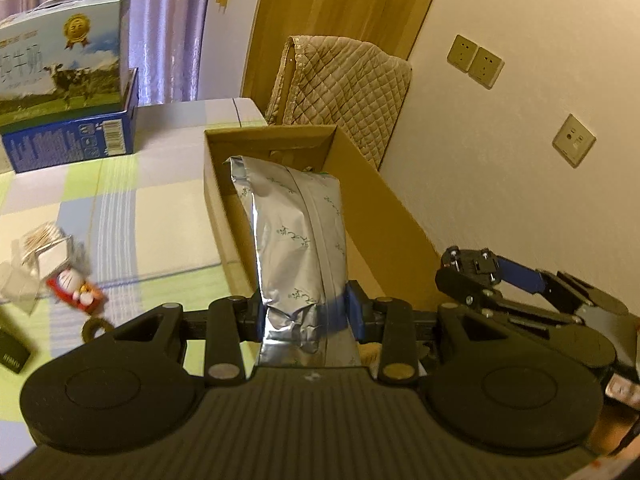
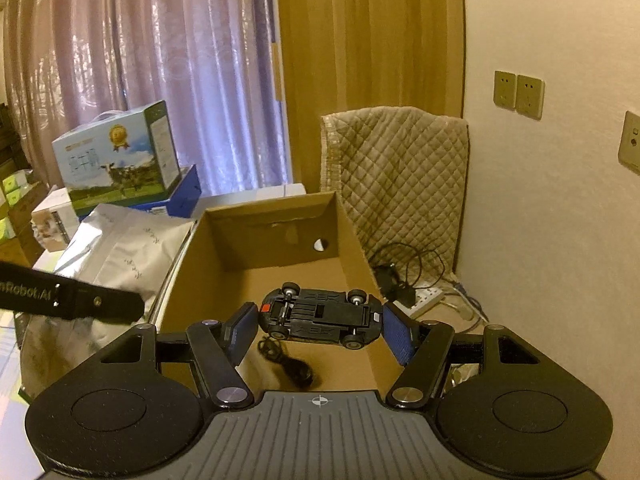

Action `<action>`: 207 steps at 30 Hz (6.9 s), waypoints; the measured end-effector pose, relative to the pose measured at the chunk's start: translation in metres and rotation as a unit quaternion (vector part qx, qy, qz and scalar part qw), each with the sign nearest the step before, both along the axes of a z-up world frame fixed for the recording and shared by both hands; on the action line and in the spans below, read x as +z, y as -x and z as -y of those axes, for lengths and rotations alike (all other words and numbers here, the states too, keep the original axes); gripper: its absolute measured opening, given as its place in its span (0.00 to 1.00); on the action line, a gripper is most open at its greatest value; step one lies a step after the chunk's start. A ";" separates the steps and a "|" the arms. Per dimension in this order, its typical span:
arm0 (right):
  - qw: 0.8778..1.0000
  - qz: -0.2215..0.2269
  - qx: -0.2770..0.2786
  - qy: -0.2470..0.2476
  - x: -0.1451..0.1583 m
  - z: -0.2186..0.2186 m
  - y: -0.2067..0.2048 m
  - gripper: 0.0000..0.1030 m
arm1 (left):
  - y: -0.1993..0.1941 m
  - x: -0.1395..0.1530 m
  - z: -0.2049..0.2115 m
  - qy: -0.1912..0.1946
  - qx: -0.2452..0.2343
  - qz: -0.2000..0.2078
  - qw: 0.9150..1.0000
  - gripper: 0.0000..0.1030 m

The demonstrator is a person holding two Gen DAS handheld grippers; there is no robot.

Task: Organize objects
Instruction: 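Lift and carry the foil bag and toy car with both tools to the cardboard box, then open the left tool to drop the foil bag while the right tool drops the toy car into the box, then withdraw both tools from the box back over the table, then grasp the black product box with the left tool while the right tool grasps the brown hair tie, then carry the product box and hair tie with both tools over the cardboard box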

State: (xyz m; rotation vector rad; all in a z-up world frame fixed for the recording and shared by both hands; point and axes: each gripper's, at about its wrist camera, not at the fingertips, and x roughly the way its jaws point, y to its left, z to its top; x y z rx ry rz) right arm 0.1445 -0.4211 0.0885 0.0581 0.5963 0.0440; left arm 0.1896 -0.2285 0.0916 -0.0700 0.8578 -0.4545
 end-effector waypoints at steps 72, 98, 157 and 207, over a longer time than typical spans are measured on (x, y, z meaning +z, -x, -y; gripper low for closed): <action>0.992 -0.042 0.097 -0.067 0.007 -0.119 0.043 0.71 | 0.109 0.006 -0.183 -0.072 0.166 0.054 0.982 0.99; 0.984 -0.085 0.141 -0.063 -0.031 -0.165 0.046 0.71 | 0.128 -0.031 -0.245 -0.094 0.224 0.031 0.970 0.99; 0.959 -0.097 0.260 0.054 -0.191 -0.290 -0.109 0.17 | -0.029 -0.143 -0.282 -0.109 0.229 0.054 0.966 0.99; 0.968 -0.134 0.213 -0.018 -0.165 -0.251 -0.048 0.17 | -0.013 -0.129 -0.252 -0.139 0.116 -0.047 0.982 0.52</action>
